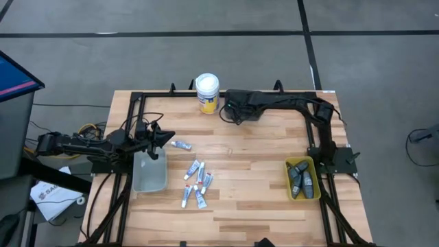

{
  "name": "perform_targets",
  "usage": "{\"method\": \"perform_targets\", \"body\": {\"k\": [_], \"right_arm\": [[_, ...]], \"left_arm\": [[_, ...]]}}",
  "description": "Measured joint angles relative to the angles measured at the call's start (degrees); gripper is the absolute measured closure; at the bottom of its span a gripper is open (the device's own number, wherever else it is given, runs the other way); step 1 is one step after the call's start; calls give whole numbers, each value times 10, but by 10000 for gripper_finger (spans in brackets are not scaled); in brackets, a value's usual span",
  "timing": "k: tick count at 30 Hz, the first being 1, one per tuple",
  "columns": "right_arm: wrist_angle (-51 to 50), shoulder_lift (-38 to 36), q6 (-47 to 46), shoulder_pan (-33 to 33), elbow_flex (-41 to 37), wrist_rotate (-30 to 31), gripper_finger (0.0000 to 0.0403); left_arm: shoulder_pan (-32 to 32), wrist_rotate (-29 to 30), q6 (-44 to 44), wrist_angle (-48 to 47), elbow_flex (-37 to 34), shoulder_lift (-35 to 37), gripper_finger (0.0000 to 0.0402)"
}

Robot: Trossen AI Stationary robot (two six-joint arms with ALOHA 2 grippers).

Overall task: Pick & Place Travel size toiletries
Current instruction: Put the blue razor into the black bin, then put the white toothpaste into the gray bin

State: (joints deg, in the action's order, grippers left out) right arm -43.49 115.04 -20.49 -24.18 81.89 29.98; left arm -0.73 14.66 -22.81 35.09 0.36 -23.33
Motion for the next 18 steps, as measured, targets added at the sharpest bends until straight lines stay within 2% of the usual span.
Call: {"method": "perform_targets", "body": {"k": [9, 15, 18], "right_arm": [[9, 5, 28, 0, 1, 0, 330], [6, 2, 58, 2, 15, -1, 272], [10, -34, 62, 20, 25, 1, 241]], "left_arm": [[0, 2, 0, 0, 0, 0, 401], [0, 3, 0, 0, 0, 0, 401], [0, 3, 0, 0, 0, 0, 401]]}}
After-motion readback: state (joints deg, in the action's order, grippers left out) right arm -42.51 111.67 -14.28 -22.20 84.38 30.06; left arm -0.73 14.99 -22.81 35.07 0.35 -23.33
